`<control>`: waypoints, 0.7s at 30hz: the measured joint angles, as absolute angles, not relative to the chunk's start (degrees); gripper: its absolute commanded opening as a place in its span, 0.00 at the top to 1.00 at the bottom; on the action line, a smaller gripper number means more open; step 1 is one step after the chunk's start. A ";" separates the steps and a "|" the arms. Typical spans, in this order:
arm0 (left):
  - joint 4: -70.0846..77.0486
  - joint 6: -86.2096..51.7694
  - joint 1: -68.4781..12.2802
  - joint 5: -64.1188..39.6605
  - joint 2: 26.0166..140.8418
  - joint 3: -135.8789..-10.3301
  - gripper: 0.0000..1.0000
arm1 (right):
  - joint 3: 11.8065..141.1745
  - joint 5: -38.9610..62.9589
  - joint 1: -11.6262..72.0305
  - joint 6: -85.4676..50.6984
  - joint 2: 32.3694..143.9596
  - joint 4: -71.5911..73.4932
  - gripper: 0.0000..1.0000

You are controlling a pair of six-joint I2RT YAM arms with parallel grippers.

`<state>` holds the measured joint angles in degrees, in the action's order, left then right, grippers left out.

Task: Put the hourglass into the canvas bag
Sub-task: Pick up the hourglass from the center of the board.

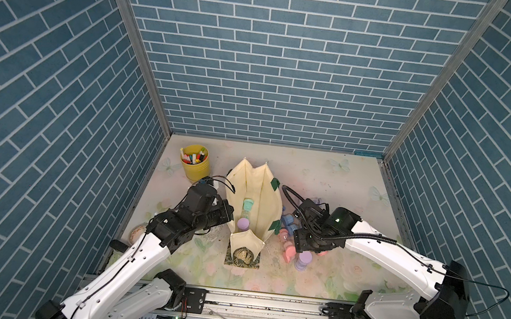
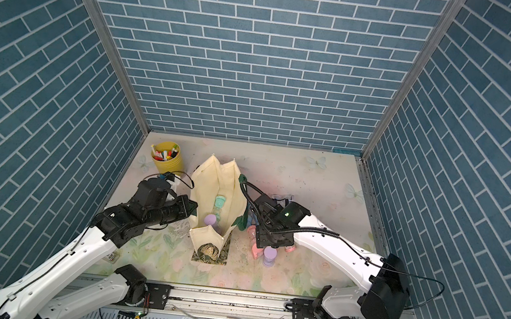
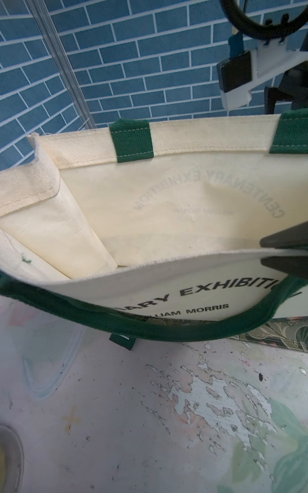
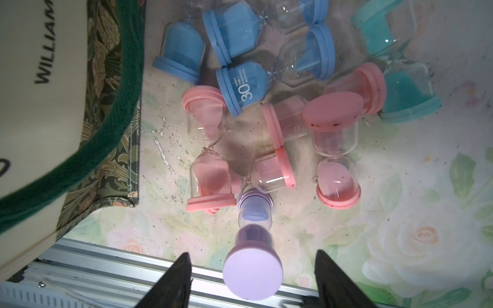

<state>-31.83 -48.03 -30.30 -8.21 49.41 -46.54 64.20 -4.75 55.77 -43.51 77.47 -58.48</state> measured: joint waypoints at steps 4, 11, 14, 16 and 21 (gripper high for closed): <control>-31.83 -48.03 -30.30 -8.21 49.41 -46.54 1.00 | 62.98 -4.67 56.49 -44.84 77.93 -57.87 0.29; -31.79 -48.03 -30.30 -8.21 49.41 -46.50 1.00 | 60.42 -4.62 58.17 -46.89 78.15 -57.69 0.31; -31.64 -48.03 -30.30 -8.23 49.41 -46.30 1.00 | 59.61 -4.64 58.39 -47.68 78.15 -57.74 0.31; -31.42 -48.03 -30.30 -8.23 49.41 -46.17 1.00 | 59.37 -4.64 58.52 -47.83 78.17 -57.60 0.31; -31.20 -48.03 -30.30 -8.25 49.41 -46.00 1.00 | 59.02 -4.64 58.65 -48.62 78.83 -57.14 0.36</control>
<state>-31.20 -48.03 -30.30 -8.25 49.41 -46.00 59.02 -4.64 58.65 -48.62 78.83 -57.14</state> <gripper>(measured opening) 0.095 0.651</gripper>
